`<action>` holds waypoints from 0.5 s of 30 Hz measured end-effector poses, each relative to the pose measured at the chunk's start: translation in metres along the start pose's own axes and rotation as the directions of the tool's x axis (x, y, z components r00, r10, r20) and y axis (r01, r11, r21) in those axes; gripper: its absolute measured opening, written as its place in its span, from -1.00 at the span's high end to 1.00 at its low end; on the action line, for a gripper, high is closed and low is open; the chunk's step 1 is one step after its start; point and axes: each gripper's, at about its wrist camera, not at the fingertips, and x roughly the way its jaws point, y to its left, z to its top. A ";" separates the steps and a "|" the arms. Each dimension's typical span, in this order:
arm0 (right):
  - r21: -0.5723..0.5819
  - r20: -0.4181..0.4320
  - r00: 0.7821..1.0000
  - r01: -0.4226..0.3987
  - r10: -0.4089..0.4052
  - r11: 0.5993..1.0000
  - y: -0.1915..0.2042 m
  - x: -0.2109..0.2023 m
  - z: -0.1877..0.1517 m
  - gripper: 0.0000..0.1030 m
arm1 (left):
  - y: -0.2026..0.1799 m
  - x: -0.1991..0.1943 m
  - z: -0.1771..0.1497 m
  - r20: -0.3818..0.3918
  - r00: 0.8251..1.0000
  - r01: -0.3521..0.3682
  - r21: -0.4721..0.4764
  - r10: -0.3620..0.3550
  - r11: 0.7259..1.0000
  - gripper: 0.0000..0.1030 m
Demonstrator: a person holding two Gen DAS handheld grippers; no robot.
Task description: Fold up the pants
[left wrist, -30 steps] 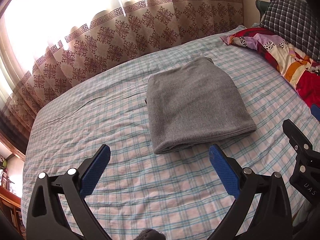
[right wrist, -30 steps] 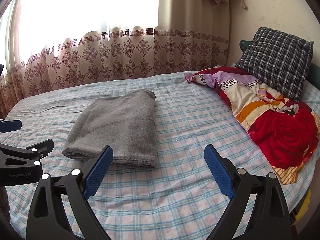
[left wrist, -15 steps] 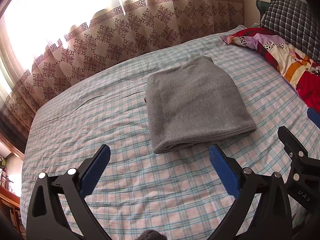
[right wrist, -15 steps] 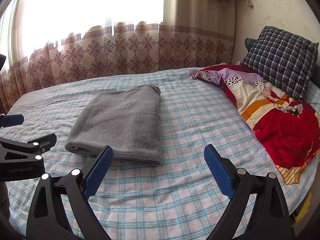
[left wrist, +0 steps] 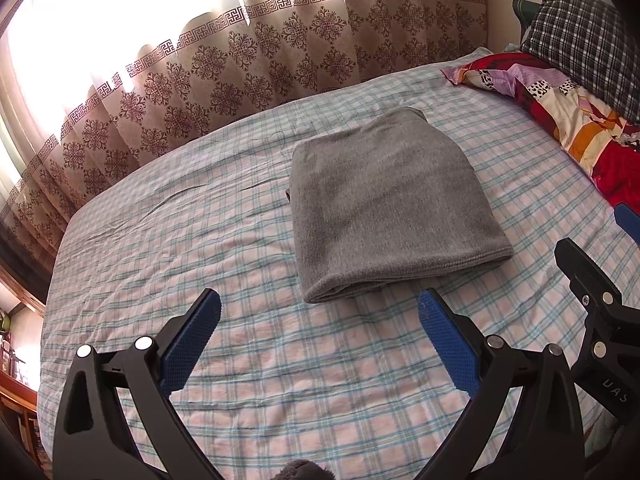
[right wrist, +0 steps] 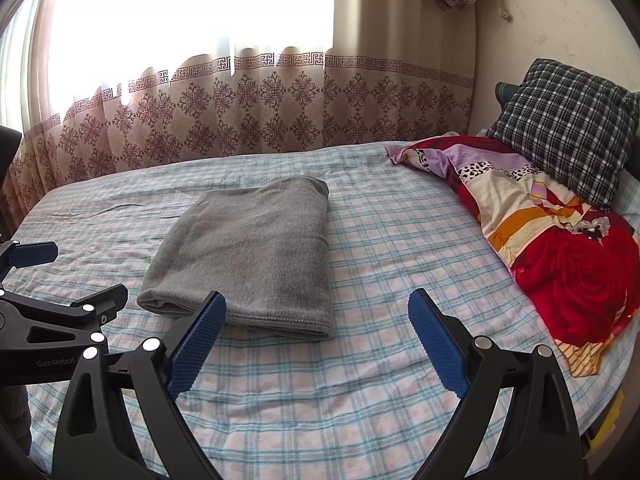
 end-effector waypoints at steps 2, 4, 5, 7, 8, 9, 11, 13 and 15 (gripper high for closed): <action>-0.002 -0.005 1.000 0.000 0.000 1.000 0.000 0.001 0.000 -0.78 | 0.000 0.000 0.000 0.001 1.000 0.000 0.000 0.000 1.000 -0.95; -0.002 -0.011 1.000 0.001 -0.001 1.000 0.000 0.002 -0.001 -0.78 | 0.000 0.000 0.000 0.003 1.000 -0.003 -0.001 0.003 1.000 -0.95; -0.003 -0.013 1.000 0.001 -0.001 1.000 0.000 0.003 -0.001 -0.78 | 0.001 0.001 0.000 0.002 1.000 -0.001 -0.002 0.001 1.000 -0.95; -0.006 -0.018 1.000 -0.001 0.001 1.000 0.000 0.004 -0.002 -0.78 | 0.001 0.001 -0.001 0.001 1.000 -0.003 -0.006 0.003 1.000 -0.95; -0.007 -0.018 1.000 -0.002 0.002 1.000 0.000 0.004 -0.002 -0.78 | 0.000 0.002 -0.001 -0.001 1.000 -0.001 -0.006 0.001 1.000 -0.95; -0.010 -0.019 1.000 -0.003 0.003 1.000 0.000 0.004 -0.003 -0.78 | 0.000 0.002 -0.001 -0.002 1.000 0.000 -0.006 0.000 1.000 -0.95; -0.011 -0.022 1.000 -0.006 0.006 1.000 0.000 0.005 -0.003 -0.78 | 0.000 0.001 -0.001 0.001 1.000 0.004 -0.006 -0.004 1.000 -0.95; -0.013 -0.028 1.000 -0.005 0.005 1.000 0.001 0.006 -0.003 -0.78 | 0.000 0.000 -0.001 0.004 1.000 0.009 -0.005 -0.009 1.000 -0.95; -0.010 -0.038 0.999 -0.008 0.007 1.000 0.000 0.008 -0.004 -0.78 | 0.000 -0.001 -0.002 0.012 1.000 0.011 -0.006 -0.011 1.000 -0.95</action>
